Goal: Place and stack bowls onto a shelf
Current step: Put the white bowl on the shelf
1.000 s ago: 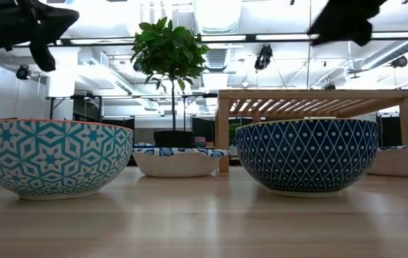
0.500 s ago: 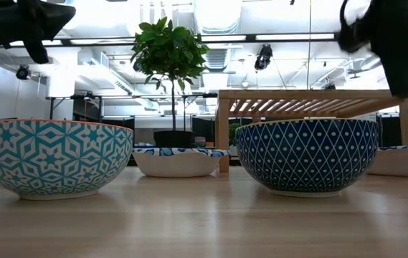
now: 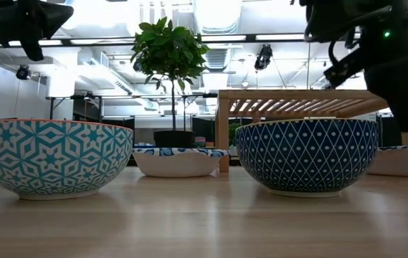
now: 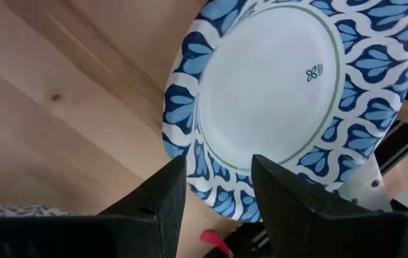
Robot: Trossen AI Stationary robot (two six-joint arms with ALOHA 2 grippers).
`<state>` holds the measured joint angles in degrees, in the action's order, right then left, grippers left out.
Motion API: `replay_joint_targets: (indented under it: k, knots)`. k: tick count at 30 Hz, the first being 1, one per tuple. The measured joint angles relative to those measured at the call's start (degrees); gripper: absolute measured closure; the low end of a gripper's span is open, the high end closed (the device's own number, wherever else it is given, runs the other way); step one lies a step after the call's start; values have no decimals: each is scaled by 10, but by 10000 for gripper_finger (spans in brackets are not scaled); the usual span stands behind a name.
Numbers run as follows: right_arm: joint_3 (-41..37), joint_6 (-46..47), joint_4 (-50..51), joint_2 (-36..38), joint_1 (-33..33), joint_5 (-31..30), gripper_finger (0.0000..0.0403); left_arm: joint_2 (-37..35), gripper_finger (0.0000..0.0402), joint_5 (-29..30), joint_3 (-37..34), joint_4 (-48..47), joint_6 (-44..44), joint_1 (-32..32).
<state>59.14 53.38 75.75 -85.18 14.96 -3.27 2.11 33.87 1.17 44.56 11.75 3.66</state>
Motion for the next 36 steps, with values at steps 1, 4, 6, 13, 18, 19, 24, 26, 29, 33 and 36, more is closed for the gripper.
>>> replay_joint_targets:
  k: [1, 4, 6, 13, 18, 19, 24, 26, 29, 33, 36]
  knots:
    - [3, -10, 0, -6, 0, 7, 254, 0, 402, 1, 0, 0, 0, 0]
    - [13, -35, -2, -23, 0, 20, 254, 0, 402, 1, 0, 0, 0, 0]
    - [19, -36, -6, -28, 0, 20, 254, 0, 402, 1, 0, -1, 0, 0]
    - [23, -23, -40, -24, -7, 23, 254, 0, 402, 2, 0, -19, 0, 0]
    - [9, -15, -47, -24, -9, 18, 254, 0, 402, 2, 0, -19, 0, 0]
    - [5, -15, -49, -27, -9, 17, 254, 0, 402, 2, 0, -19, 0, 0]
    - [-30, -15, -83, -38, -10, 16, 254, 0, 402, 2, 0, -19, 0, 0]
    - [-42, -15, -93, -39, -10, 16, 254, 0, 402, 2, 0, -19, 0, 0]
    - [-53, -14, -108, -36, -10, 16, 257, 0, 402, 2, 0, -19, 0, 0]
    - [-53, -8, -107, -32, -10, 18, 283, 0, 402, 2, 0, -19, 0, 0]
    - [-53, -8, -106, -29, -10, 18, 324, 0, 402, 2, 0, -20, 0, 0]
